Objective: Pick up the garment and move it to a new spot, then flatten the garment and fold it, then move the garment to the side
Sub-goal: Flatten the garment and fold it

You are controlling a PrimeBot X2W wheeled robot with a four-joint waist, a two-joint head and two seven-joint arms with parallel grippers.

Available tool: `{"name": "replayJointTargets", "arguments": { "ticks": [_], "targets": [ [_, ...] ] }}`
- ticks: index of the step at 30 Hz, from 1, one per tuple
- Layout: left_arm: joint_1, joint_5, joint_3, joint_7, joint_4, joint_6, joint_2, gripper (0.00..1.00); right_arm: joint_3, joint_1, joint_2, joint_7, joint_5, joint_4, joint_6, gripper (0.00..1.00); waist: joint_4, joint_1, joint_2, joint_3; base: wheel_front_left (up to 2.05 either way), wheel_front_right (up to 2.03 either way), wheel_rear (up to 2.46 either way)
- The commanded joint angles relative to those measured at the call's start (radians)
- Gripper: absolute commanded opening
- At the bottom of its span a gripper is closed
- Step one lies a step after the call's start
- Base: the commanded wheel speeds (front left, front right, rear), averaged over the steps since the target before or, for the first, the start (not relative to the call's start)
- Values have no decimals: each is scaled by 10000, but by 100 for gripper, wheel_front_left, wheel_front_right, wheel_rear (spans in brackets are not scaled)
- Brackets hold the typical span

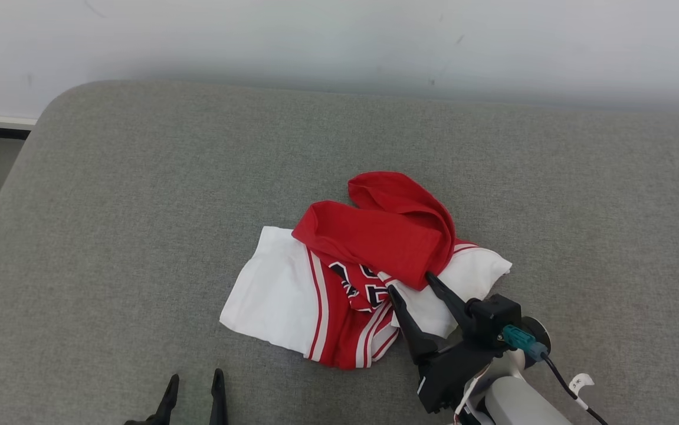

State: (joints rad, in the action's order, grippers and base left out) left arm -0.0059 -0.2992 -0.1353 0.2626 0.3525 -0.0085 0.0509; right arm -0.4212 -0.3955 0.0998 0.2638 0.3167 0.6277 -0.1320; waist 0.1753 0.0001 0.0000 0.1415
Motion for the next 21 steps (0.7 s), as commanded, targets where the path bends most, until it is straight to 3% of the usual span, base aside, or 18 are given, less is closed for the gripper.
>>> {"name": "replayJointTargets", "arguments": {
  "ticks": [1, 3, 4, 5, 15, 21],
  "targets": [
    [-108, -40, 8, 30, -27, 23, -6, 100, -53, -150, 57, 0, 55, 12, 28, 81, 22, -1, 0, 21, 0, 0, 0],
    [-120, -54, 6, 30, -30, 29, -6, 100, -130, -247, 107, 0, 0, 91, 28, 45, 41, -1, 0, 41, 0, 0, 0],
    [-135, -66, -10, 30, -28, 32, -6, 100, -165, -310, 134, 0, -26, 146, 28, 18, 53, -1, 0, 51, 0, 0, 0],
    [-158, -72, -29, 30, -35, 37, -6, 100, -177, -381, 156, 0, -19, 154, 28, 0, 67, -1, 0, 63, 0, 0, 0],
    [-365, -176, -262, 30, -111, 34, -8, 100, -131, -1471, 555, 1, -406, 183, 28, 0, 497, -1, 0, 271, 0, 0, 0],
    [-613, -278, -607, 30, -204, 55, -8, 100, -591, -3373, 1062, 1, -814, 301, 28, 0, 1317, -1, 0, 547, 0, 0, 0]
  ]
}}
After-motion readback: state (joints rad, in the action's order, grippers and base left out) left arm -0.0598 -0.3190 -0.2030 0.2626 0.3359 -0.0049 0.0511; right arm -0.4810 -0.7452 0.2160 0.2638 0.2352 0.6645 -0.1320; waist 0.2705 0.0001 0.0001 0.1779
